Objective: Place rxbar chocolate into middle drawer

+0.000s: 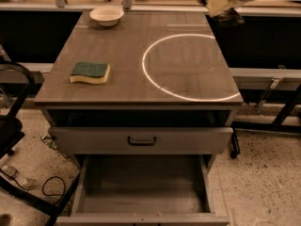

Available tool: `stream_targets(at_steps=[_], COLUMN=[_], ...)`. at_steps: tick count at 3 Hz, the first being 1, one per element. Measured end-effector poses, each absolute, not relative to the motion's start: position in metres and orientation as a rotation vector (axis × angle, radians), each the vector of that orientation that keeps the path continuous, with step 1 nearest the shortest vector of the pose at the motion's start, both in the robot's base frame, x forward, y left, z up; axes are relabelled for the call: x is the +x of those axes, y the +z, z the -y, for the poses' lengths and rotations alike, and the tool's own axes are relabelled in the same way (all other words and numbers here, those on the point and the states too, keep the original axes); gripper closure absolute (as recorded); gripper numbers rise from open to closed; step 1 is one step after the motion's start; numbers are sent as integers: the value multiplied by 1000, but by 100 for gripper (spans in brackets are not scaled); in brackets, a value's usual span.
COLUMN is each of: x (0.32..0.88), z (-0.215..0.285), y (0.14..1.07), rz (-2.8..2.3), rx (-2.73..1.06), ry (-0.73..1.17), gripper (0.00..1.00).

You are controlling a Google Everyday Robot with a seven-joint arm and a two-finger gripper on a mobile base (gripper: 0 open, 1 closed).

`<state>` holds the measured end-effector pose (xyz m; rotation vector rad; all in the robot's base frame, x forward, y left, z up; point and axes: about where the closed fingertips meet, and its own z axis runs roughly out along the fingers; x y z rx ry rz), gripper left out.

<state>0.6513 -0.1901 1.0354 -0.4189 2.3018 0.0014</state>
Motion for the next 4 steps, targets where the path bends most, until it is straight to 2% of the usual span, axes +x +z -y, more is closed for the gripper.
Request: stream_targets(at_steps=[1, 2, 3, 4], x=[587, 546, 502, 502], z=[229, 246, 276, 276], y=[1024, 984, 938, 938], rz=[-2231, -2216, -2164, -2164], rx=[-459, -568, -606, -606], ry=[-116, -182, -150, -150], gripper=[100, 100, 100, 100])
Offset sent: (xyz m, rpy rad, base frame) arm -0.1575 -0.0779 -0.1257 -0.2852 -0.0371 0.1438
